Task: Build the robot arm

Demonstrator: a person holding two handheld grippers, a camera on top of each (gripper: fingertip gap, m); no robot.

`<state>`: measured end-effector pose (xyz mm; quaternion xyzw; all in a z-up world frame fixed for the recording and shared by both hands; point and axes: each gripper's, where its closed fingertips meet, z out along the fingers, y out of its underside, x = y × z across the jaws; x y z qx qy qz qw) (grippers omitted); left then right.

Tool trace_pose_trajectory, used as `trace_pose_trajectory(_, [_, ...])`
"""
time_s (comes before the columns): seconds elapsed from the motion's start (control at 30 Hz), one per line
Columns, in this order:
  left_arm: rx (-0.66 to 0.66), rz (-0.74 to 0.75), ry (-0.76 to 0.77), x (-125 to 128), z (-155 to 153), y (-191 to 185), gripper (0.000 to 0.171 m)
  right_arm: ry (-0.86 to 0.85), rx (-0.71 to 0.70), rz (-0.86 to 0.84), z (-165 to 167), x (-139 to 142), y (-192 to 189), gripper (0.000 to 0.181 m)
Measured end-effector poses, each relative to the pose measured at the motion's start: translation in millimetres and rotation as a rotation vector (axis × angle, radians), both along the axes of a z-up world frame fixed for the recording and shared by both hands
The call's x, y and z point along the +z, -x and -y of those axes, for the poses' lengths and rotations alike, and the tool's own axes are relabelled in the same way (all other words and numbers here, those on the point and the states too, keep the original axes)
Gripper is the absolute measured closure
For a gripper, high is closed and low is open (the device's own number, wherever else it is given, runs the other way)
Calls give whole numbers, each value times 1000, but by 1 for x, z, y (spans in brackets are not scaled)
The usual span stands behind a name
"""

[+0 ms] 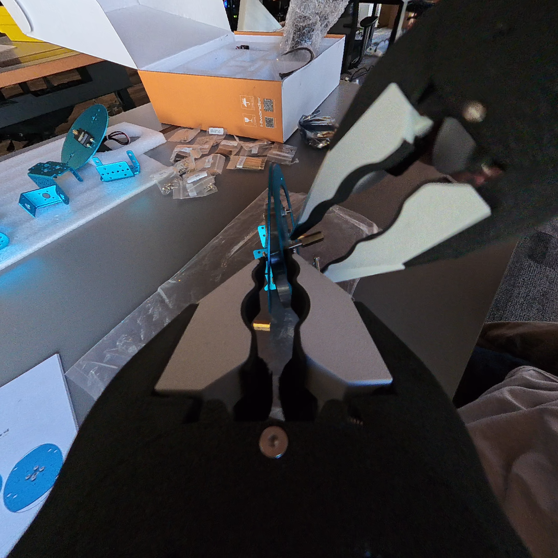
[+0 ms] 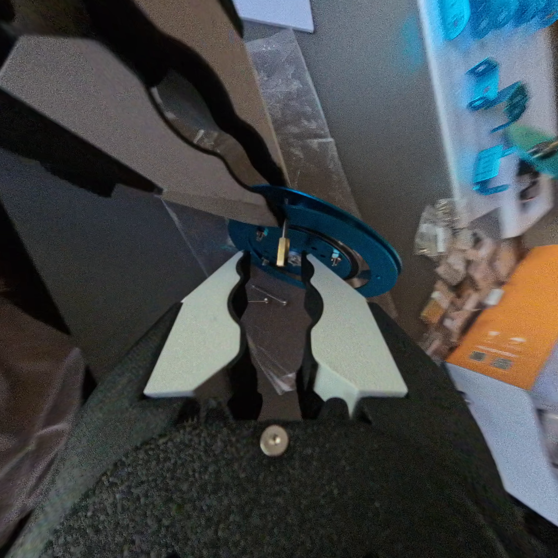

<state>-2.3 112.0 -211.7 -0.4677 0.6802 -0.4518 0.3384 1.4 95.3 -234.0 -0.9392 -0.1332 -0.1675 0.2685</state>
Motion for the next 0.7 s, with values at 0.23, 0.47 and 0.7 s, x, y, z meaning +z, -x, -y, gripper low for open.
trace_pose_trajectory(0.23, [-9, 3, -5, 1, 3, 0, 159, 11, 74, 487, -3, 9, -14, 177])
trace_pose_trajectory(0.47, [-19, 5, 3, 1, 5, 1, 160, 41, -108, -509, 3, 0, 14, 178])
trace_pose_trajectory(0.7, [-11, 11, -23, 2, 6, 0, 160, 61, -203, -1281, 4, 8, 35, 179])
